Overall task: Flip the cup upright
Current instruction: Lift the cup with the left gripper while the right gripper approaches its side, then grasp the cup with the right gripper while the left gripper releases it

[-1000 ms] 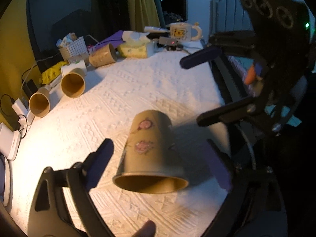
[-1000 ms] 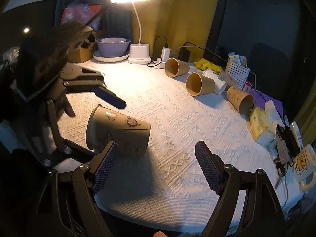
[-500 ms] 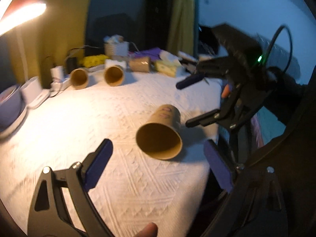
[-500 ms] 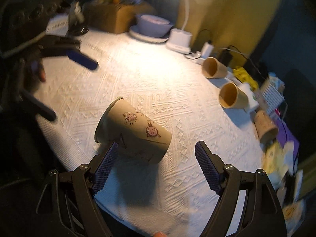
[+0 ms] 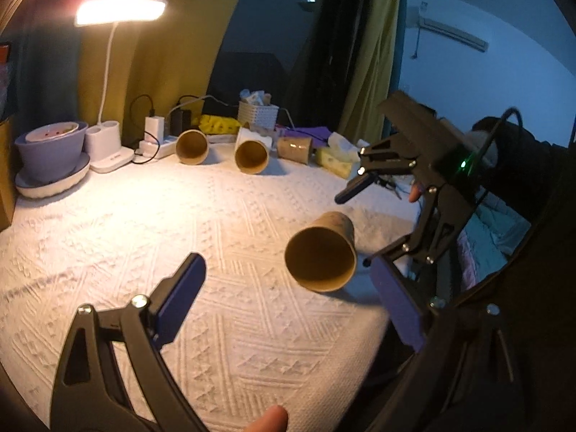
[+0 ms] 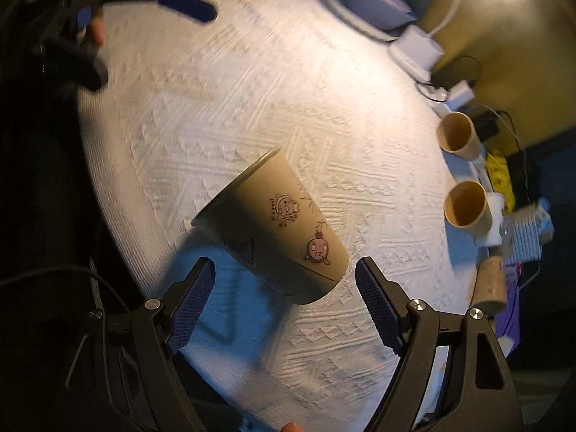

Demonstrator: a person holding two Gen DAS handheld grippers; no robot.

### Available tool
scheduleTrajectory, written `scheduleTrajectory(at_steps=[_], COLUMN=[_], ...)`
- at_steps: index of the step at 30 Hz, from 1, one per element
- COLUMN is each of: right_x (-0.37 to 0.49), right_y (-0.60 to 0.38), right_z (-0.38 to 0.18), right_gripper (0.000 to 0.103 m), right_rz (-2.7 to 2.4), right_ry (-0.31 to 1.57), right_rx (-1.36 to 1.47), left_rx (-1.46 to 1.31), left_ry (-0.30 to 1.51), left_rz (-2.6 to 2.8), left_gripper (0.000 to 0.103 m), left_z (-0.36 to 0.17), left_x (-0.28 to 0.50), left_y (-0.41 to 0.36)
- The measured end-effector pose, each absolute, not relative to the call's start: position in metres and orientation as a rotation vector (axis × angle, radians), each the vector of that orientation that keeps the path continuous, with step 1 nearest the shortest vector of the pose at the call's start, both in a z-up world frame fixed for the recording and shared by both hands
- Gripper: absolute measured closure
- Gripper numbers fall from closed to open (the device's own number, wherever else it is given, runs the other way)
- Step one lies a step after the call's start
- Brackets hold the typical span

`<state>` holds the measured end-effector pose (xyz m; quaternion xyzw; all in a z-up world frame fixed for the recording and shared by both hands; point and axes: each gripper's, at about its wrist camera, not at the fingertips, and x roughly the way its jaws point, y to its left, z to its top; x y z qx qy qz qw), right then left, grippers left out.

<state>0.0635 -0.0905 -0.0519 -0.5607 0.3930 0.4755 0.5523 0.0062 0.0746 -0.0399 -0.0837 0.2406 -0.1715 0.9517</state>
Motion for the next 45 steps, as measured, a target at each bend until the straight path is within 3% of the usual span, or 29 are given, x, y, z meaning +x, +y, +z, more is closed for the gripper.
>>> scheduleTrajectory(at_steps=[25,32,45], right_x=[0.068,0.068,0.068], right_y=[-0.054,-0.049,-0.049], right_z=[-0.101,-0.105,-0.092], right_gripper=[0.02,0.034,0.036], right_rz=[1.194,1.227,1.223], right_ry=[0.978,0.981,0.935], right_rx=[-1.684,-1.708,-1.648], left_rx=[-0.282,-0.294,-0.302], left_ry=[0.479,0.482,0.488], left_rz=[-0.372,-0.373,-0.373], left_gripper=[0.009,0.009,0.009], left_z=[-0.048,-0.048,-0.05], left_x=[0.006,0.007,0.008], left_y=[0.094,0.096,0.096])
